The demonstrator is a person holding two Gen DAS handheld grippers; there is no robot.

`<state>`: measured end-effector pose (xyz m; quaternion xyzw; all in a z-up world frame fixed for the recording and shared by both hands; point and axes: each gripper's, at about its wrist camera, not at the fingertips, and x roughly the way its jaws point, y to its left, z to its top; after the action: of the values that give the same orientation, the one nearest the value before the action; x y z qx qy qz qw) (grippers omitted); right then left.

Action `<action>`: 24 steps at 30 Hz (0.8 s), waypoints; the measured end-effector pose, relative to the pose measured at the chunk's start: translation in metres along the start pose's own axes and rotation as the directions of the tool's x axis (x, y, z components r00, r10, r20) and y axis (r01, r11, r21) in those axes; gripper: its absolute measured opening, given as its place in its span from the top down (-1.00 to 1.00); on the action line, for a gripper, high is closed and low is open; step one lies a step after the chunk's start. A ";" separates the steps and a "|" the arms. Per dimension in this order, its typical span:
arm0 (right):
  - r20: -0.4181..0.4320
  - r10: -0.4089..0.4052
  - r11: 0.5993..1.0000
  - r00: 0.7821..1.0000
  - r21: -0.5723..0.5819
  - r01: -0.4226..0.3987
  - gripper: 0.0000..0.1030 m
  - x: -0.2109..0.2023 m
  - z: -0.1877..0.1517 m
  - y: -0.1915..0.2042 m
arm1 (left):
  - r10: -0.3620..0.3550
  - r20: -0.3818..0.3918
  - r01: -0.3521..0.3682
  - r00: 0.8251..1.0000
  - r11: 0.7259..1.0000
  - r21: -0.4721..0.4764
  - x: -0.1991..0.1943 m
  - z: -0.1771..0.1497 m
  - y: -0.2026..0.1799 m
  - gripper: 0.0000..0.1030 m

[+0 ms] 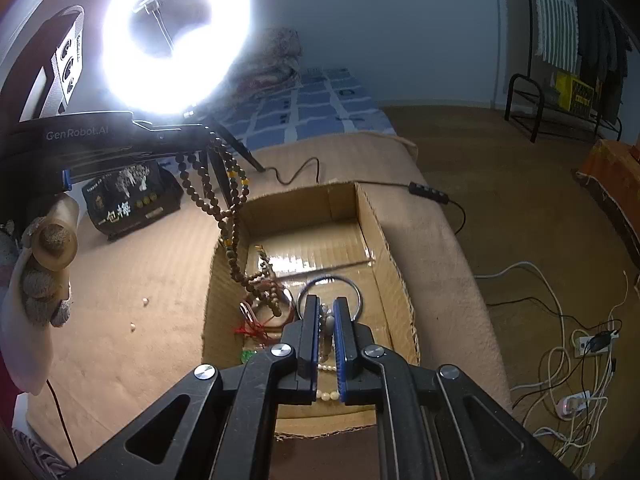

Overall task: Organize jewelry
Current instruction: 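Carry the mala in the left gripper while the right carries the necklace into the box, then open the left gripper releasing the mala while the right releases the necklace in the box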

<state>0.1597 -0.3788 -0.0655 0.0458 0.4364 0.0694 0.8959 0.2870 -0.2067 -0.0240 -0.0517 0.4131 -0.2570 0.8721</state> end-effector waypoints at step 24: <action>-0.090 -0.023 0.999 0.996 0.022 0.026 0.91 0.041 -0.021 -0.007 | 0.036 -0.070 -0.035 0.997 0.999 0.009 0.043 -0.042 0.006 0.79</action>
<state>0.1688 -0.3785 -0.1110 0.0476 0.4774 0.0553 0.8757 0.2808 -0.2174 -0.0828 -0.0320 0.4434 -0.2447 0.8617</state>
